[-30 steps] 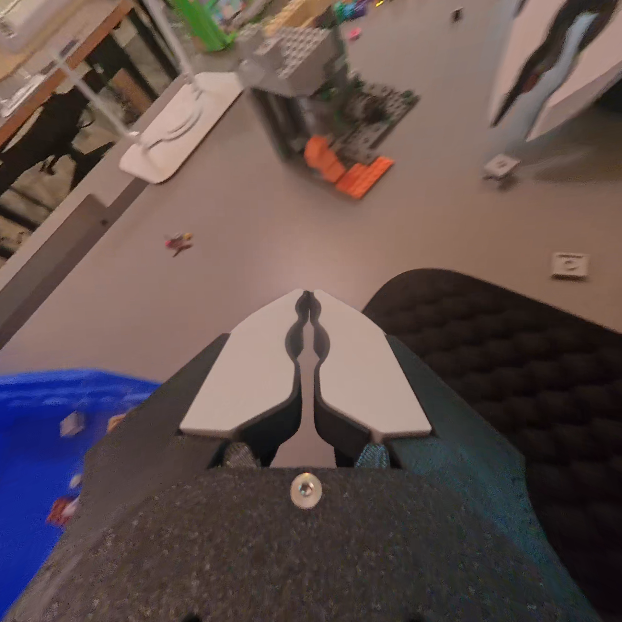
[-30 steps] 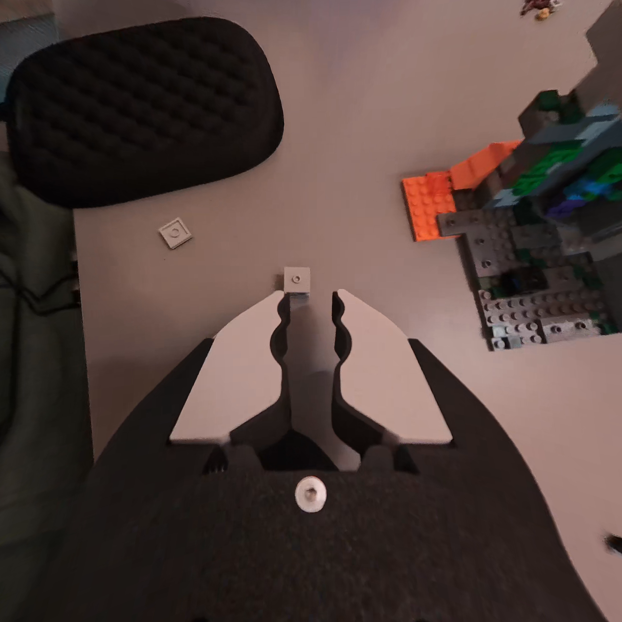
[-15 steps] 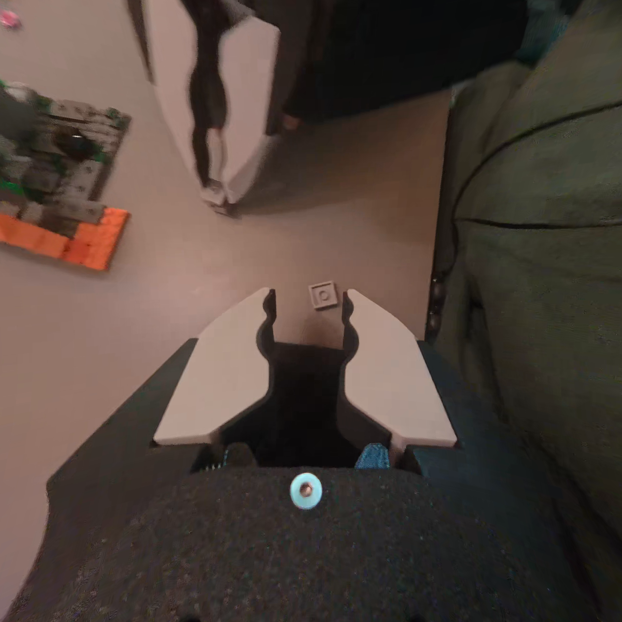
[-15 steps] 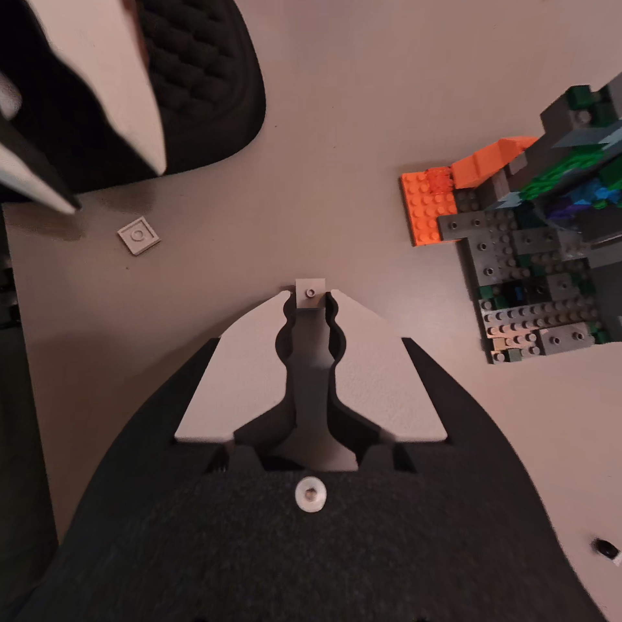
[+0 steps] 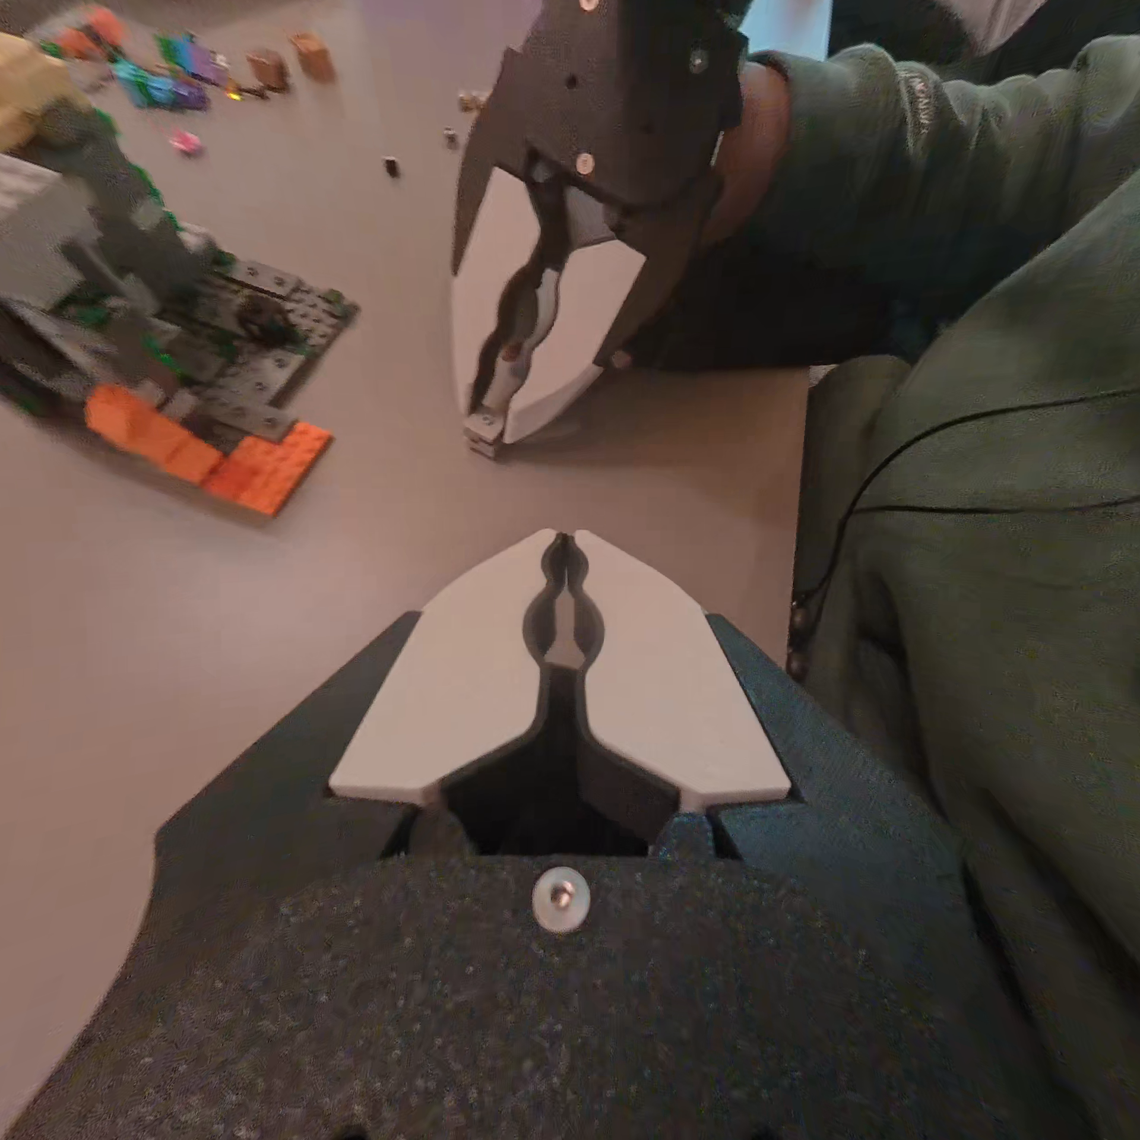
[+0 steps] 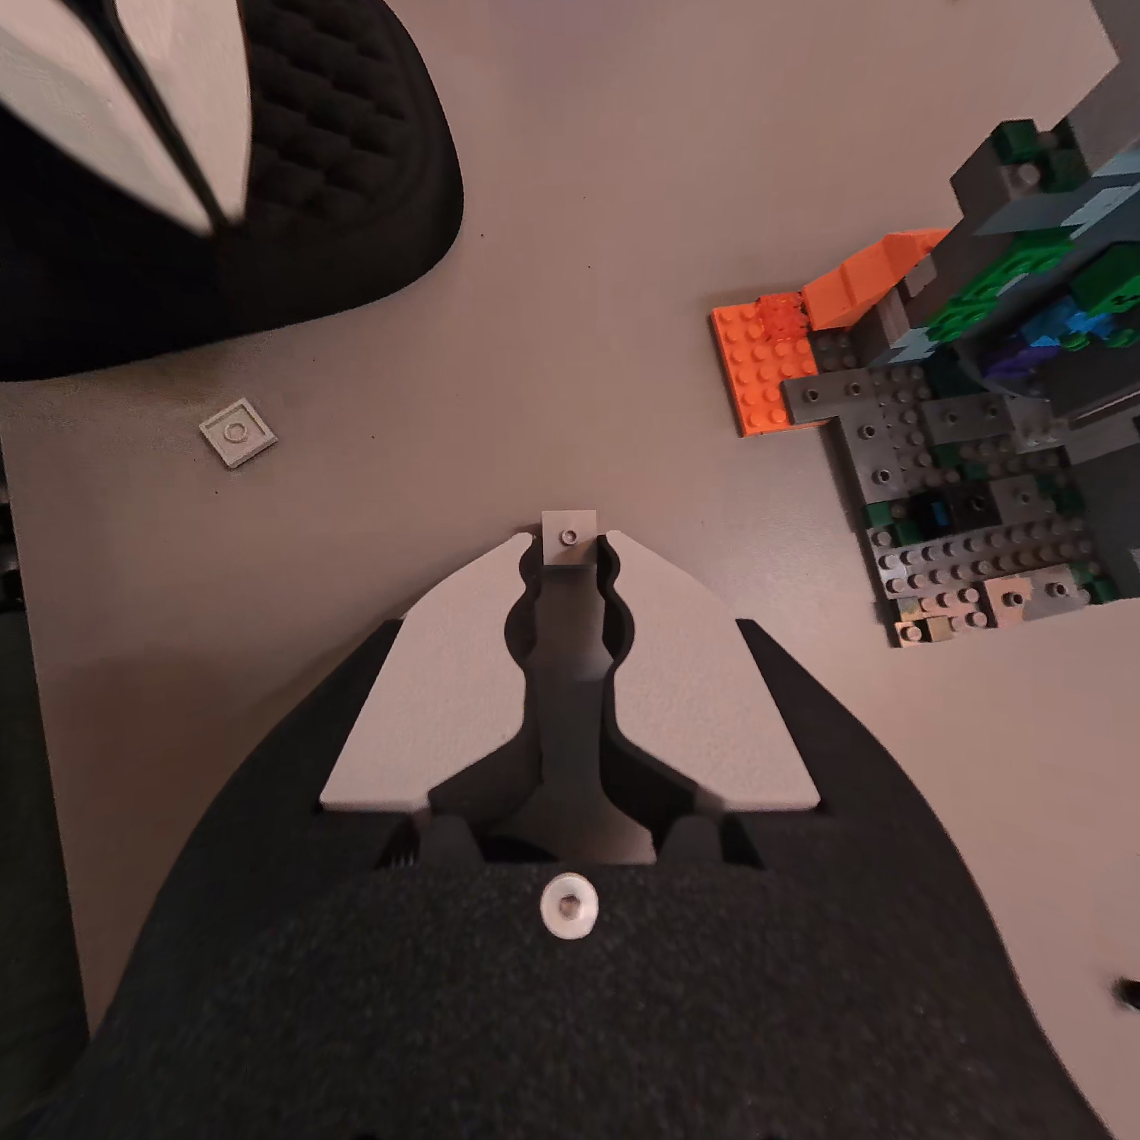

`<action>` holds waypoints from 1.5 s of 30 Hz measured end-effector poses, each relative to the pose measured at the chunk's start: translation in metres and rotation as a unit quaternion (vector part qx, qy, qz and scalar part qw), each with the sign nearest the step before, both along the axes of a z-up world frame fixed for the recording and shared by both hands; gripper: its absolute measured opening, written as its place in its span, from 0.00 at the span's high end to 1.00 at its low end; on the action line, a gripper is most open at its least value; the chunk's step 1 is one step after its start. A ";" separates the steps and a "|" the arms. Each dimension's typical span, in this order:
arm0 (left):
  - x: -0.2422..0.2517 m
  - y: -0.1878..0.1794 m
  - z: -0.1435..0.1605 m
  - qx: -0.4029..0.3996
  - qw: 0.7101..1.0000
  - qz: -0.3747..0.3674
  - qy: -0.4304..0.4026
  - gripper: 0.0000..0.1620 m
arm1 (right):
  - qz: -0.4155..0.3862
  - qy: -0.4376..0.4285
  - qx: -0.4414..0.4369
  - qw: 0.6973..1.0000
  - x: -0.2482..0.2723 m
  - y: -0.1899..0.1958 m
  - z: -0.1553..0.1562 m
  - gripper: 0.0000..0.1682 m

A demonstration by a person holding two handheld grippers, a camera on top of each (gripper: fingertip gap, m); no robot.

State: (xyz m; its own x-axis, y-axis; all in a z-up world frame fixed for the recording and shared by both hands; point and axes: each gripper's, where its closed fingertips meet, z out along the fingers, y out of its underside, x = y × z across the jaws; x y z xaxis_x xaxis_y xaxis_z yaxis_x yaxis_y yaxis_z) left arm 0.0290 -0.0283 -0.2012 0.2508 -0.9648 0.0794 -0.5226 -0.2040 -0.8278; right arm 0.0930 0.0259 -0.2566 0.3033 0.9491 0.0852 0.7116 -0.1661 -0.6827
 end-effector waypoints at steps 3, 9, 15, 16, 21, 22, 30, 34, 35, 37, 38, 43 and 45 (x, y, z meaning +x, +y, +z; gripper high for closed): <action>-0.008 -0.002 -0.005 0.018 0.999 0.008 0.044 0.95 | 0.003 -0.001 0.000 1.000 -0.001 0.000 0.000 0.90; 0.001 -0.033 -0.042 -0.016 0.980 -0.042 0.193 0.70 | 0.006 -0.001 0.007 1.000 -0.001 -0.001 0.000 0.90; 0.005 -0.032 -0.059 -0.027 0.961 -0.038 0.273 0.75 | 0.006 0.001 0.010 1.000 0.000 -0.002 0.001 0.90; 0.006 -0.031 -0.060 -0.027 0.959 -0.038 0.280 0.75 | 0.006 0.002 0.011 1.000 0.000 -0.002 0.001 0.90; 0.006 -0.036 -0.066 -0.029 0.944 -0.065 0.323 0.78 | 0.007 0.009 0.010 1.000 0.000 -0.003 0.003 0.90; 0.007 -0.037 -0.066 -0.033 0.941 -0.074 0.328 0.80 | 0.007 0.009 0.009 1.000 0.000 -0.003 0.003 0.90; 0.018 -0.039 -0.056 -0.071 0.961 -0.100 0.249 0.90 | 0.006 0.017 0.005 1.000 0.002 -0.004 0.004 0.90; 0.025 -0.022 0.006 -0.101 0.992 -0.055 0.047 0.90 | 0.005 0.018 0.004 1.000 0.002 -0.004 0.004 0.90; 0.022 -0.018 0.027 -0.104 0.993 -0.048 -0.010 0.90 | 0.005 0.016 0.005 1.000 0.002 -0.004 0.003 0.90; 0.008 -0.008 0.065 -0.107 0.989 -0.022 -0.102 0.90 | 0.006 0.013 0.007 1.000 0.002 -0.004 0.003 0.90; -0.001 -0.004 0.081 -0.105 0.985 -0.012 -0.138 0.91 | 0.006 0.012 0.008 1.000 0.002 -0.004 0.002 0.90; -0.055 0.014 0.127 -0.057 0.976 0.053 -0.206 0.91 | 0.006 0.010 0.010 1.000 0.002 -0.004 0.002 0.90; -0.080 0.024 0.140 -0.040 0.970 0.092 -0.223 0.90 | 0.005 0.009 0.009 1.000 0.002 -0.004 0.002 0.90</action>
State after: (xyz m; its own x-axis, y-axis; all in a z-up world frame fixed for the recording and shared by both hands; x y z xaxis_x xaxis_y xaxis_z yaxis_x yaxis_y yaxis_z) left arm -0.0514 -0.0041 -0.0607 0.3422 -0.8929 0.2925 -0.0640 -0.3327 -0.9409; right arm 0.0953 0.0218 -0.2549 0.2954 0.9504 0.0978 0.7009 -0.1460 -0.6982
